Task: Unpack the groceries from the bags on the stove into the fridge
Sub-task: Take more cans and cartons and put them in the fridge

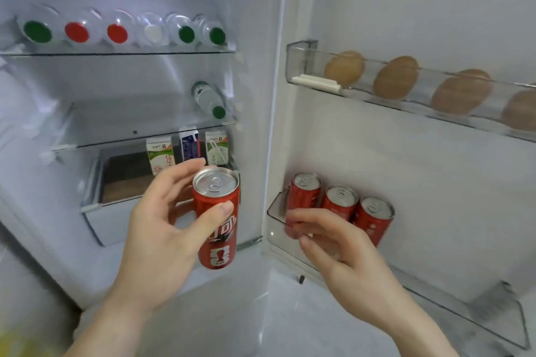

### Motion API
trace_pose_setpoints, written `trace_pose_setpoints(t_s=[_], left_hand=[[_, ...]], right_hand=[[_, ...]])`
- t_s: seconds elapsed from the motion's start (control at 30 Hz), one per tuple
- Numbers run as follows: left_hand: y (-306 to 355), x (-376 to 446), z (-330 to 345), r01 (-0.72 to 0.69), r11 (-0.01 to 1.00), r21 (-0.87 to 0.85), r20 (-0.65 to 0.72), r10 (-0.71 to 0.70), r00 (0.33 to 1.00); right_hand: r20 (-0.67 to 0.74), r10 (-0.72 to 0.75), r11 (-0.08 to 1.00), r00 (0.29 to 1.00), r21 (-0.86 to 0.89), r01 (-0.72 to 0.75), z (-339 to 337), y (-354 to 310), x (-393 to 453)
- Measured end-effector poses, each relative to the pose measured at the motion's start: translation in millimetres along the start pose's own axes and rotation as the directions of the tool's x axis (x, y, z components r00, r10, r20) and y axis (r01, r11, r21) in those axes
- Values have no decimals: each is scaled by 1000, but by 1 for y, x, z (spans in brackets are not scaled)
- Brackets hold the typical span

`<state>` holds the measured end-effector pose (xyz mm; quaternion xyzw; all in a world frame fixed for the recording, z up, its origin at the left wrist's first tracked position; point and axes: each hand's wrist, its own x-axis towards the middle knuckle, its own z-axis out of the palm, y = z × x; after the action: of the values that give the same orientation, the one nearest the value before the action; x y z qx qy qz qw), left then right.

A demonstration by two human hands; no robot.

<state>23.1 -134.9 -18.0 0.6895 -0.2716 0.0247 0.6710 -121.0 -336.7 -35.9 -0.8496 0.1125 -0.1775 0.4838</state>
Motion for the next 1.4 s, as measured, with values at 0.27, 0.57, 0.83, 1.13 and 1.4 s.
trace_pose_setpoints(t_s=[0.27,0.57,0.83,1.13,1.4], left_hand=[[55,-35,92,-85,996,-39,97,89,991],[77,-64,201,-83,996,-18,173,85,981],[58,-71,247,-71,991,110,167,52,985],[38,-74,264,-54,948,314,156,4,988],[13,-78,274,-31,897,441,135,-33,990]], right_hand=[[-70,54,993,996,-100,-61,-106,29,-62],[137,106,874,985,-485,-26,-169,92,-86],[265,157,684,951,-724,89,-161,106,-91],[295,146,699,944,-706,112,-158,109,-92],[296,136,714,945,-691,113,-156,112,-93]])
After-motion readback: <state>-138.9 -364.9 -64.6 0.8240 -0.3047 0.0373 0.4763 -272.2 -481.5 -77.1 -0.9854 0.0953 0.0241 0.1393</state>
